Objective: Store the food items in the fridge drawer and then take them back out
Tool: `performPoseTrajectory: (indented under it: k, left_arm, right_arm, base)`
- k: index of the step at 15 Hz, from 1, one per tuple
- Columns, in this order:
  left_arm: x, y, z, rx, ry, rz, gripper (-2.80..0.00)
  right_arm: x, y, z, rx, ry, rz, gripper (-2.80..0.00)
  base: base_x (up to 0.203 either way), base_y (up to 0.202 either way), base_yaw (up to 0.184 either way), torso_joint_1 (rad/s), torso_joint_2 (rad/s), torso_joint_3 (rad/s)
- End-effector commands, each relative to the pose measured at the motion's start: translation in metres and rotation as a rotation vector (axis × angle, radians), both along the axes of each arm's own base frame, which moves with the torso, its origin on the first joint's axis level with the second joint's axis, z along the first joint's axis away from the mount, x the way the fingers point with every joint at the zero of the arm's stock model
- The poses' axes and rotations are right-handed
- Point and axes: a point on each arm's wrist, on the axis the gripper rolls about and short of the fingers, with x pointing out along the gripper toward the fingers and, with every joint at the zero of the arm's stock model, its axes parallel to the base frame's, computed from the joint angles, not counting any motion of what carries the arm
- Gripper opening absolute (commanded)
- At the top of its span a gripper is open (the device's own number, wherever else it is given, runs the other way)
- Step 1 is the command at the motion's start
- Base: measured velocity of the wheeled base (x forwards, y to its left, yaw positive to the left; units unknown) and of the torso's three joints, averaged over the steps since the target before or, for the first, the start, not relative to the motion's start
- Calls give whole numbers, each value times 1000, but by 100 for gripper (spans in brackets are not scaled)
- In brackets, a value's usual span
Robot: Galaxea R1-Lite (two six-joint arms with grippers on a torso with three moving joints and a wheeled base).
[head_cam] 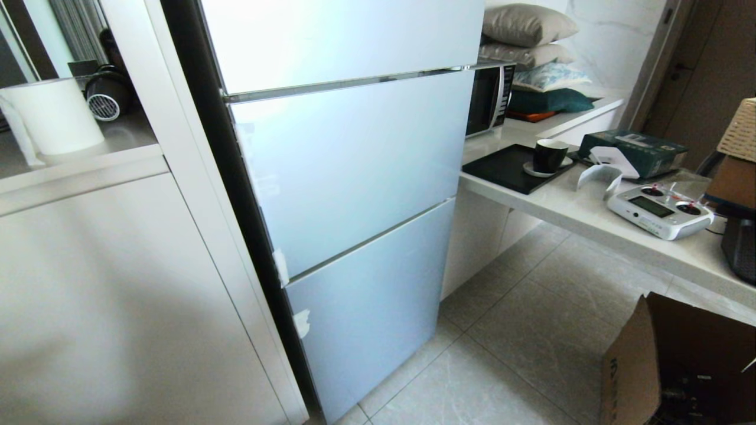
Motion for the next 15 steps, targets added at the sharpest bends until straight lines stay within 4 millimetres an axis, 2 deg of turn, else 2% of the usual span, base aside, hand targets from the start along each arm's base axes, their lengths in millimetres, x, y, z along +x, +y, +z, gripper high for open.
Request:
performPoseTrajectory:
  k: [1,2,4,5,7,9,11,15]
  left_arm:
    - [0,0,1,1,-4,0,-280]
    - [-2,0,8,-2,-37,-1,-280]
    - [-9,0,41,-13,-121,-10,-280]
    - [-5,0,53,-31,-96,-18,-280]
    - [17,-1,77,-145,22,-64,-280]
    - [49,-3,98,-329,153,-118,-280]
    - [92,-5,114,-522,263,-136,-280]
    - [191,-12,119,-761,297,-147,-280]
  right_arm:
    - [0,0,0,0,0,1,-280]
    - [0,0,0,0,0,2,-280]
    - [0,0,0,0,0,2,-280]
    - [0,0,0,0,0,2,-280]
    - [0,0,0,0,0,1,-280]
    - [0,0,0,0,0,2,-280]
    - [0,0,0,0,0,2,-280]
    - [0,0,0,0,0,0,-280]
  base:
    - [0,0,0,0,0,0]
    - [0,0,0,0,0,0]
    - [0,0,0,0,0,0]
    - [0,0,0,0,0,0]
    - [0,0,0,0,0,0]
    - [0,0,0,0,0,0]
    - [0,0,0,0,0,0]
    - [0,0,0,0,0,0]
